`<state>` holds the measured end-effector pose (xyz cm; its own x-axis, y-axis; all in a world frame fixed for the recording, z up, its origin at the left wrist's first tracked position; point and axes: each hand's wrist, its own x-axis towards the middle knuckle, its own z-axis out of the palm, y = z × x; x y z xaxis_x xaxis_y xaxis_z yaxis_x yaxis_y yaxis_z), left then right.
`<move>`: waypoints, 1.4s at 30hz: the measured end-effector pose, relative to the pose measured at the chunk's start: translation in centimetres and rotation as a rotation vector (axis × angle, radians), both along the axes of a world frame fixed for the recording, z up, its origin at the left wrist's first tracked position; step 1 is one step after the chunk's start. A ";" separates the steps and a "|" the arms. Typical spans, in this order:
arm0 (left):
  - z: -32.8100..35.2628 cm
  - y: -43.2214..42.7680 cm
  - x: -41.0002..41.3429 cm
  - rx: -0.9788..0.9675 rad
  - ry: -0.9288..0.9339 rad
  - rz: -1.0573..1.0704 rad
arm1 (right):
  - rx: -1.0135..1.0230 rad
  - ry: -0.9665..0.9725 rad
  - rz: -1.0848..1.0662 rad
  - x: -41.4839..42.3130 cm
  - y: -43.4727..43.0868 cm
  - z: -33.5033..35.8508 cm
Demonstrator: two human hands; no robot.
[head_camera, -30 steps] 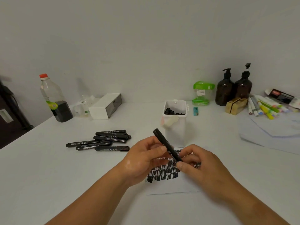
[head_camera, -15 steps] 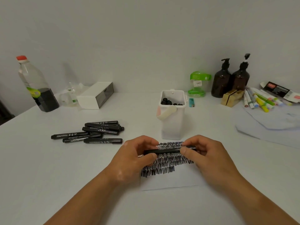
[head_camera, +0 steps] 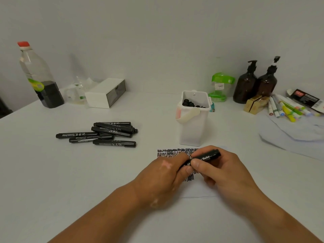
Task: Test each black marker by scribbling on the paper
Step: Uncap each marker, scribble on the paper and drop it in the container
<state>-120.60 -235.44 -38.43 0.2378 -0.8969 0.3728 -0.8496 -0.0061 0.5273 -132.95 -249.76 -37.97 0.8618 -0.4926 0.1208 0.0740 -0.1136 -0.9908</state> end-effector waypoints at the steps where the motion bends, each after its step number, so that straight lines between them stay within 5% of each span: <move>1: -0.1 0.0 0.0 -0.009 -0.009 0.010 | 0.007 -0.004 0.008 -0.1 0.0 0.1; 18: -0.3 0.0 -0.5 -0.003 0.012 0.052 | -0.060 -0.053 0.063 -0.6 -0.2 0.7; 24: -1.0 0.3 1.0 0.072 -0.079 0.226 | 0.209 -0.133 -0.197 -0.7 -2.5 0.9; 30: -1.7 -0.1 1.0 0.255 -0.204 0.213 | 0.237 0.009 -0.059 -0.9 -2.4 0.4; 36: -1.5 0.9 1.9 0.329 -0.185 0.263 | -0.110 0.187 -0.106 -0.3 -1.3 -0.7; 42: -1.5 0.9 1.8 0.331 -0.175 0.266 | -0.241 0.268 -0.119 -0.1 -1.1 -1.2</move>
<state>-118.79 -234.59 -39.95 0.4352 -0.8907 0.1312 -0.8718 -0.3805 0.3086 -133.01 -250.81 -39.17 0.8173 -0.5758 0.0233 -0.2119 -0.3379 -0.9170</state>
